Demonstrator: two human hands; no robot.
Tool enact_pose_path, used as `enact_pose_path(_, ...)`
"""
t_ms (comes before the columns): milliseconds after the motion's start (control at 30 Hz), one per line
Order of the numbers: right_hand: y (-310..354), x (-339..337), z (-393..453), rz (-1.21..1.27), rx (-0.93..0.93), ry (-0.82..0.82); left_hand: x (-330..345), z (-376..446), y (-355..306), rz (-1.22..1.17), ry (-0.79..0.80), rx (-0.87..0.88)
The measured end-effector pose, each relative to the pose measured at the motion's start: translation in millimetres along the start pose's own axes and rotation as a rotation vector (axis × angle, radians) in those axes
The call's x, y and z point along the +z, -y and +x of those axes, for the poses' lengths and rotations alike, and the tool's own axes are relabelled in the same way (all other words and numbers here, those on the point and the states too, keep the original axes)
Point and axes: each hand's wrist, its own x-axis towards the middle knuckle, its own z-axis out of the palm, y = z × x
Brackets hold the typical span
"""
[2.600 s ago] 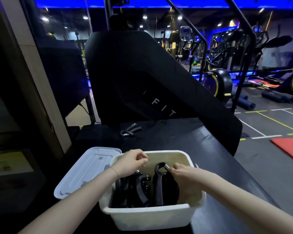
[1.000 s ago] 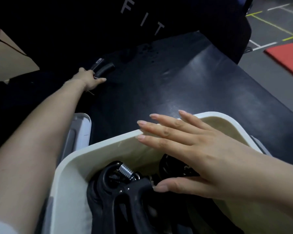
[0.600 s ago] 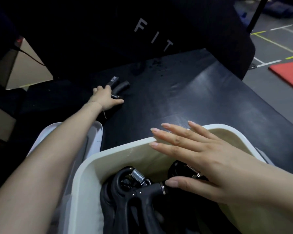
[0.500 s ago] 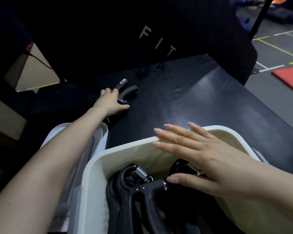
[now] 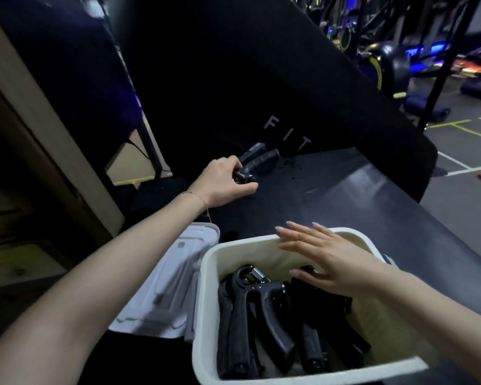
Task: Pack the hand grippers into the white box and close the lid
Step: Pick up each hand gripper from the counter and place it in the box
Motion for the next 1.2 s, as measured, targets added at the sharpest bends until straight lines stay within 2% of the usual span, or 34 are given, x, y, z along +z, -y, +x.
enact_pose_path(100, 5, -9, -2, -0.18, -0.055, -0.189, -16, -28, -27, -0.092, -0.017, 0.012)
enact_pose_path(200, 17, -28, -3, -0.256, -0.048, -0.387, -26, -58, -51, -0.157, -0.014, 0.029)
enact_pose_path(367, 31, -57, 2, -0.325, -0.02, -0.525, -31, -99, -85, -0.224, 0.048, 0.077)
enact_pose_path(433, 35, -66, -2, -0.256, -0.055, -0.514, -31, -111, -93, -0.264, 0.079, 0.089)
enact_pose_path(567, 40, -70, -15, -0.095, -0.102, -0.328, -31, -130, -100, -0.324, 0.137, 0.035)
enact_pose_path(700, 40, -67, -23, -0.145, -0.163, -0.345, -35, -139, -107, -0.363, 0.202, 0.011)
enact_pose_path(867, 41, -68, -35, 0.093, -0.069, -0.476, -43, -131, -103, -0.519, 0.094, 0.007)
enact_pose_path(1000, 44, -71, -38, 0.282, 0.029, -0.608, -49, -129, -111, -0.883, 0.074, -0.057)
enact_pose_path(1100, 51, -75, -43, 0.482, 0.107, -0.657, -50, -127, -119, -0.939, -0.054, -0.031)
enact_pose_path(1200, 59, -76, -45, 0.683, 0.16, -0.604, -46, -120, -123, -0.903, -0.147, -0.028)
